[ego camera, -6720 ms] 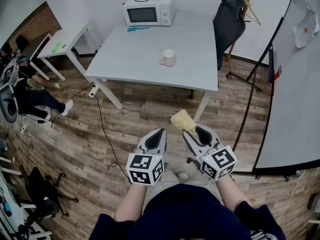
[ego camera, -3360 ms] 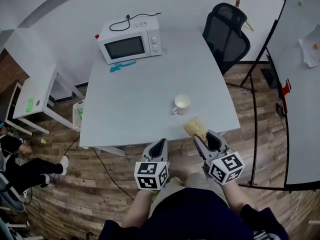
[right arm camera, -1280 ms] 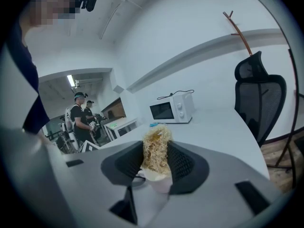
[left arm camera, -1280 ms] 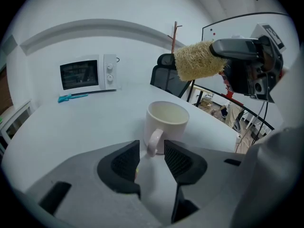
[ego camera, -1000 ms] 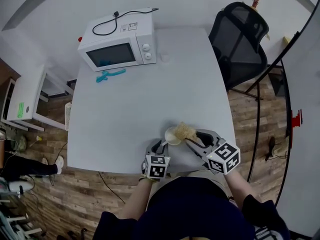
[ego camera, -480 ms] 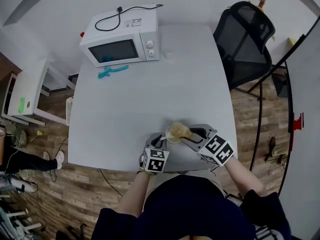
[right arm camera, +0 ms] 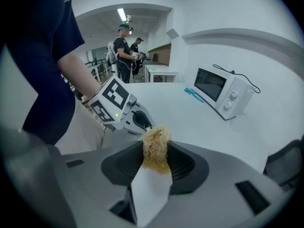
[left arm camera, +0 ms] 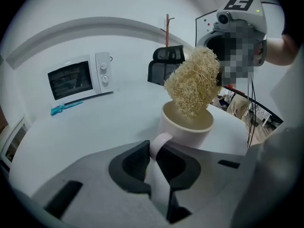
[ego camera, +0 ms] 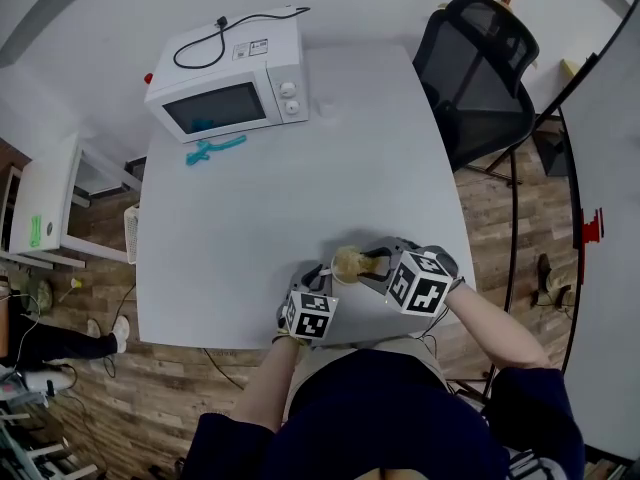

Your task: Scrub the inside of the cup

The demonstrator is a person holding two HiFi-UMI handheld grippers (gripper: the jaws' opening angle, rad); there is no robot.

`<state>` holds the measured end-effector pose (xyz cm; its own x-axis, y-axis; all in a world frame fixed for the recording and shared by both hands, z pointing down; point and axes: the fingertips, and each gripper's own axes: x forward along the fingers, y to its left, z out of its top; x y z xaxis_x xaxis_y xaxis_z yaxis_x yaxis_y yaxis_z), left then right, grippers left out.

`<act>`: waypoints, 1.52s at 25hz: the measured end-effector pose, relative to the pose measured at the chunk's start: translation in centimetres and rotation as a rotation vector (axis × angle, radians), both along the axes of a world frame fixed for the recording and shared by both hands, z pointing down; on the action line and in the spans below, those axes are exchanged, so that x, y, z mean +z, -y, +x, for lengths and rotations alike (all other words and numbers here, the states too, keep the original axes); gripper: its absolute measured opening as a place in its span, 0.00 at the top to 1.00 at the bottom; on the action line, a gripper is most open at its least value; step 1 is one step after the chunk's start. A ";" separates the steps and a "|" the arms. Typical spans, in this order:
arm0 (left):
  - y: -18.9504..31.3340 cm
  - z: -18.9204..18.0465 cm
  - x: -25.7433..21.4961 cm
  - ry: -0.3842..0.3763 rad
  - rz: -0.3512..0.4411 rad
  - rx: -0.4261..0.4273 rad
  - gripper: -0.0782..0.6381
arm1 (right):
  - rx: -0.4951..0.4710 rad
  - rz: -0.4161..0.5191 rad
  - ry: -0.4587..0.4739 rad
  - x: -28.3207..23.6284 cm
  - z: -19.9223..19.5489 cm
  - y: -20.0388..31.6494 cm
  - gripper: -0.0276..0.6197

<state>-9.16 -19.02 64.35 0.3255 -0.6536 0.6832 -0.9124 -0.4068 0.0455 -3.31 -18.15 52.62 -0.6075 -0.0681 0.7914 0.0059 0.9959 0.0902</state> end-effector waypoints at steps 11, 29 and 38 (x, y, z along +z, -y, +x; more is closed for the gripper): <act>0.5 0.1 -0.1 -0.004 0.012 0.032 0.82 | -0.313 0.004 -0.237 1.9 -0.6 -1.3 0.71; 0.5 0.0 -0.1 -0.010 0.009 0.039 0.82 | -0.414 -0.040 -0.376 5.0 -2.5 -1.1 0.71; 0.5 0.0 -0.1 -0.016 0.008 0.030 0.82 | -0.390 -0.035 -0.379 6.2 -2.6 -0.9 0.71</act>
<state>-9.18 -19.56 64.20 0.3560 -0.6485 0.6728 -0.8988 -0.4348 0.0566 -5.89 -17.24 58.82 -0.2544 0.1359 0.9575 0.4008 0.9159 -0.0235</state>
